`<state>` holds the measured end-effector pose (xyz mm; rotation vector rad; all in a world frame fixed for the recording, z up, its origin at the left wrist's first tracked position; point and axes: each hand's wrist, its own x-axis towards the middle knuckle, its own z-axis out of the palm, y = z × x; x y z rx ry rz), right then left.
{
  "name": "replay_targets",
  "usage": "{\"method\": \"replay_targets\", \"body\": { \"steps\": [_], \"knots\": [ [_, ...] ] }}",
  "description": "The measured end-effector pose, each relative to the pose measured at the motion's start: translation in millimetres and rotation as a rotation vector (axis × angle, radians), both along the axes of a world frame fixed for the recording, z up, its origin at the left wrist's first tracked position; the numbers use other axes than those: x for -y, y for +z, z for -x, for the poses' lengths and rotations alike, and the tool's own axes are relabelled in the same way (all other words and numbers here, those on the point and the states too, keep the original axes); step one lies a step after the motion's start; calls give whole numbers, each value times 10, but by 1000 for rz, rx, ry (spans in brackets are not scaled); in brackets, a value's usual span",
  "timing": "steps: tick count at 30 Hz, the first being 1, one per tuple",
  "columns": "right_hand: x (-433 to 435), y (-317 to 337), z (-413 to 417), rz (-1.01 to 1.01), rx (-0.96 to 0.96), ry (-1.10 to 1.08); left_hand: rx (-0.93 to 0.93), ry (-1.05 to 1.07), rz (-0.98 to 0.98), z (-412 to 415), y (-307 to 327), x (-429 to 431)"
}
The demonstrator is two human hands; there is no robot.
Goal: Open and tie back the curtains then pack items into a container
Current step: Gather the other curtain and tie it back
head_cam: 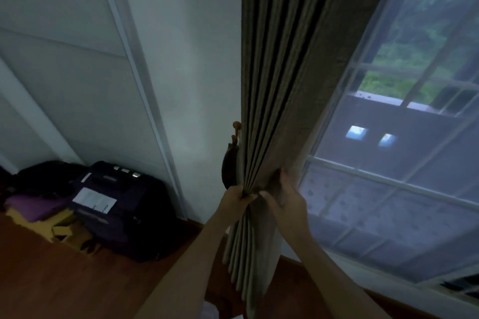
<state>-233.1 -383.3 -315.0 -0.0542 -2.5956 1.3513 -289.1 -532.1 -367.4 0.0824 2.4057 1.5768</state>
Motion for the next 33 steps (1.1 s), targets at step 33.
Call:
{"method": "replay_targets", "body": {
  "steps": [33],
  "knots": [
    [-108,131,645,175,228,223,-209,-99,5,351,510,249]
  ]
}}
